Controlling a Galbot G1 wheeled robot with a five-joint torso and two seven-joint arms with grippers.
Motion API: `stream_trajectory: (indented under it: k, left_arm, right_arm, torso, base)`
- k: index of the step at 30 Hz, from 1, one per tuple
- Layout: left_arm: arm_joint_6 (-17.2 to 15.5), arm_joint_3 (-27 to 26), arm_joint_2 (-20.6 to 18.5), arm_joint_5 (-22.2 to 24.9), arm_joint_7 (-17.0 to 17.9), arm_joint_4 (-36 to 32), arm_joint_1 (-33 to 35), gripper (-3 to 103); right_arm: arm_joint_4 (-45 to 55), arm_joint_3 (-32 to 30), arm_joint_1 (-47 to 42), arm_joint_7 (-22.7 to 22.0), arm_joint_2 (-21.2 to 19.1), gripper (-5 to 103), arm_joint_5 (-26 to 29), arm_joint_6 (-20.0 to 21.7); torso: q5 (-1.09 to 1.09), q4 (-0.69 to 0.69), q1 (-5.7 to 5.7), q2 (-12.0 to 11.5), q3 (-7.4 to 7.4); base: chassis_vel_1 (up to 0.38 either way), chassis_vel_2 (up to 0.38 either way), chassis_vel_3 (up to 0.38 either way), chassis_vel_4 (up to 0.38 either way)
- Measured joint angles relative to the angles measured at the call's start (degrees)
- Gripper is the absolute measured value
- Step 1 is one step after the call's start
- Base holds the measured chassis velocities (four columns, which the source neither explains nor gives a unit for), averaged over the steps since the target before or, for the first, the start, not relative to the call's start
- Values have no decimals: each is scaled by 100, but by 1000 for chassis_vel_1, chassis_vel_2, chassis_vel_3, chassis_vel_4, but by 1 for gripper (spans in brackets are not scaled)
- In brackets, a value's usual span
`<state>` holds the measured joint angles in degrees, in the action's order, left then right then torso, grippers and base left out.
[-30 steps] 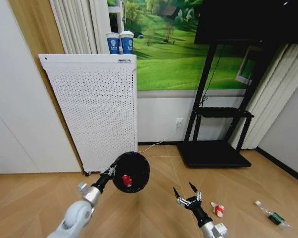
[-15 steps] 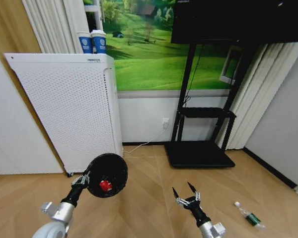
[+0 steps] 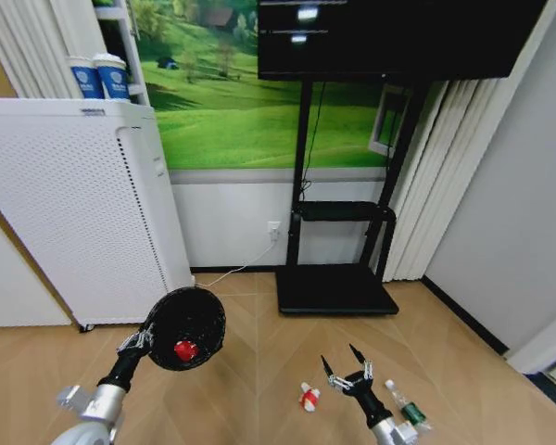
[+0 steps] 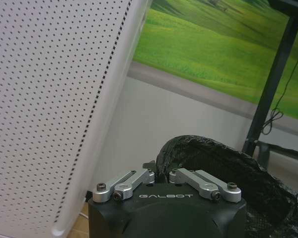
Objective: Pick up the trash bin and place the garbage on the floor into it.
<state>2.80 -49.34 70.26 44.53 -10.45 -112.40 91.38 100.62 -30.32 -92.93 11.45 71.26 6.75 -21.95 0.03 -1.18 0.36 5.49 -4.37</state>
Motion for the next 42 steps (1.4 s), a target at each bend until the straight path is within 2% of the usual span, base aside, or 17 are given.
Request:
stream_trajectory:
  k: [1,3,5,7,11,14,16,21,27,31,41,42]
  left_arm:
    - [0,0,0,0,0,0,0,7]
    - [11,-235,6,-47,322,-82,129,7]
    - [13,-359,-9,-46,413,-121,177,7]
    - [17,-712,-136,-128,549,-150,247,7]
    - [33,-923,-299,-319,561,-62,248,7]
    - [38,-951,-251,-329,548,-88,339,7]
    - [37,-921,-231,-336,545,-102,361,7]
    - [36,-802,-109,-455,427,-175,547,7]
    - [155,-999,3,-701,465,-192,841,7]
    - [262,-1251,62,-993,611,-170,952,7]
    - [244,-1368,304,-1000,608,-305,1267,7]
    - [237,-1356,337,-997,608,-323,1288,7]
  right_arm:
    - [0,0,0,0,0,100,0,0]
    - [-8,47,-21,168,-38,100,-181,530]
    - [-17,71,-21,215,-29,100,-233,676]
    - [-87,123,-21,252,31,100,-308,950]
    - [-299,221,1,267,119,100,-357,1234]
    - [-635,377,155,339,127,100,-430,1357]
    - [-774,414,214,379,144,100,-494,1370]
    - [-1549,704,599,492,187,100,-628,1467]
    - [-2420,1208,1142,497,239,100,-569,1504]
    - [-2887,1296,1456,473,390,100,-561,1395]
    - [-3590,1330,1843,365,615,101,-644,1253]
    - [-3706,1315,1879,346,680,96,-721,1230]
  torso:
    - [0,0,0,0,0]
    - [-7,4,0,0,0]
    - [-7,5,0,0,0]
    - [-2,7,0,0,0]
    - [-4,1,0,0,0]
    - [-4,3,0,0,0]
    - [-4,6,0,0,0]
    - [-3,1,-1,0,0]
    - [-4,4,-1,0,0]
    - [-2,2,-1,0,0]
    - [-3,3,-1,0,0]
    - [-3,3,-1,0,0]
  base:
    - [-118,-154,128,73]
    - [-25,-43,64,26]
    - [0,0,0,0]
    - [74,76,-57,-46]
    - [62,66,-68,-48]
    - [16,37,-17,-25]
    - [0,0,0,0]
    - [0,0,0,0]
    - [0,0,0,0]
    - [0,0,0,0]
    - [0,0,0,0]
    - [0,0,0,0]
